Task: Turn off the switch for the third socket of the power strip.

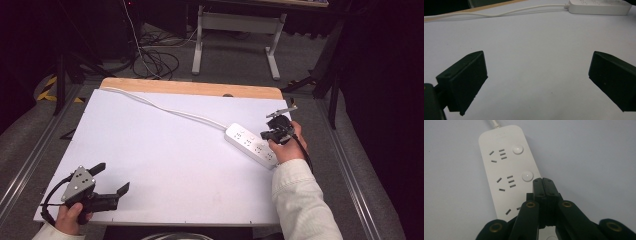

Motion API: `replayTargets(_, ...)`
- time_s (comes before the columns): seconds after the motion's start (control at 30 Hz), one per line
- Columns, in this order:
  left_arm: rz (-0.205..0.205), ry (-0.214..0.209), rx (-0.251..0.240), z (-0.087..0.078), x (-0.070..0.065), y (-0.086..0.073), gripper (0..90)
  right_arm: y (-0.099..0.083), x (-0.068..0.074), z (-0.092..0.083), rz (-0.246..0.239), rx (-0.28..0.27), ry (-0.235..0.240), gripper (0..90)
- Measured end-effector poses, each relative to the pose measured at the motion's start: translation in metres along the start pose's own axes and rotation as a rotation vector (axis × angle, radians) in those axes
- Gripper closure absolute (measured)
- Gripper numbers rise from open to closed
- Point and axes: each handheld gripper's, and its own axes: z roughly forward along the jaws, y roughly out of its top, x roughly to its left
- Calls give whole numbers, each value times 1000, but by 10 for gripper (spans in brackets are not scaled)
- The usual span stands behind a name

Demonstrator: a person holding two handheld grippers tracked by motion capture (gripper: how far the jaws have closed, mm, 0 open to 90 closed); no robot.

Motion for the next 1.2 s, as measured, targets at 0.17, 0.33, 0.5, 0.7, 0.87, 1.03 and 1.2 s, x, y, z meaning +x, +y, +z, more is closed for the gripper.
replayTargets(0.17, 0, -1, 0, 0, 0, 0, 24, -1, -1, 7, 2, 46, 4, 900)
replayTargets(0.33, 0, -1, 0, 0, 0, 0, 25, -1, -1, 10, 4, 72, 2, 900)
replayTargets(0.5, 0, -1, 1, 0, 0, 0, 25, -2, 0, 12, 8, 100, 3, 900)
replayTargets(0.7, 0, 0, 1, 0, 0, 0, 25, -3, 0, 15, 3, 103, -1, 900)
replayTargets(0.87, 0, -1, 2, 0, 0, 0, 24, -4, 0, 15, 9, 104, 0, 900)
replayTargets(1.03, 0, -1, 1, 0, 0, 0, 25, -6, 0, 17, 13, 99, -3, 900)
replayTargets(1.2, -1, -2, 2, 0, 0, 0, 25, -8, 1, 17, 14, 92, -9, 900)
